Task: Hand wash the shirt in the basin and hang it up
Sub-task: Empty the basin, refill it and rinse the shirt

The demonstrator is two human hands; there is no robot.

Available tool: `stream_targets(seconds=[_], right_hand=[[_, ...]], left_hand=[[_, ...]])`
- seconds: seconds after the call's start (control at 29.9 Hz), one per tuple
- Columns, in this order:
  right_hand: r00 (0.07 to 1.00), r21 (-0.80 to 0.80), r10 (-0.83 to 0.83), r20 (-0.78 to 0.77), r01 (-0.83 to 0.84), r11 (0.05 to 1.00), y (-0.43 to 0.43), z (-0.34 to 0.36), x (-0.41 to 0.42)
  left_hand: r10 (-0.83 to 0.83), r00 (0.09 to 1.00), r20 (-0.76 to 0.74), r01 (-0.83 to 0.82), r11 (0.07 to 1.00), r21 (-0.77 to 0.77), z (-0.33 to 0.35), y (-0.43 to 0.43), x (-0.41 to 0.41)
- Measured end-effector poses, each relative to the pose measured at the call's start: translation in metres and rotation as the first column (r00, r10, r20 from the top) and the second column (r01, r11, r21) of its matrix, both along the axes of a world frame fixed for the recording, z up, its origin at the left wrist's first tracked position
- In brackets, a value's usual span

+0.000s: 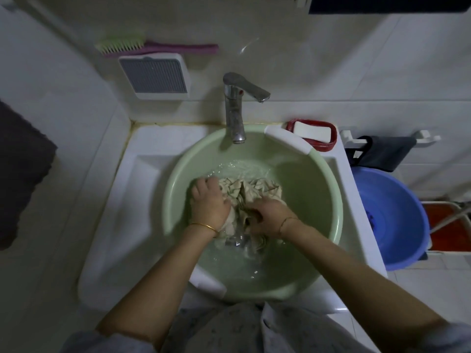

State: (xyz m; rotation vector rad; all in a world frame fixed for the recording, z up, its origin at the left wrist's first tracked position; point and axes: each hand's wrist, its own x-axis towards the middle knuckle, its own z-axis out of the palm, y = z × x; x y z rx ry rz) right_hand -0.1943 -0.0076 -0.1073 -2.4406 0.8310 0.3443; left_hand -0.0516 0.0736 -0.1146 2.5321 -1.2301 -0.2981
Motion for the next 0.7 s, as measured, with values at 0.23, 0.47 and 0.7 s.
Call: stream_targets(seconds=[0.23, 0.47, 0.7], right_hand=[[0.985, -0.075, -0.163, -0.060, 0.158, 0.985, 0.006, -0.014, 0.011], [0.407, 0.747, -0.905, 0.121, 0.563, 0.353, -0.037, 0.015, -0.008], [0.397, 0.916, -0.915, -0.073, 0.389, 0.096, -0.052, 0.047, -0.005]], left_hand=[[-0.335, 0.926, -0.172, 0.366, 0.908, 0.202, -0.011, 0.002, -0.004], [-0.278, 0.960, -0.038, 0.275, 0.902, 0.332, -0.017, 0.010, -0.010], [-0.241, 0.967, -0.080, 0.246, 0.968, 0.055, -0.013, -0.002, -0.005]])
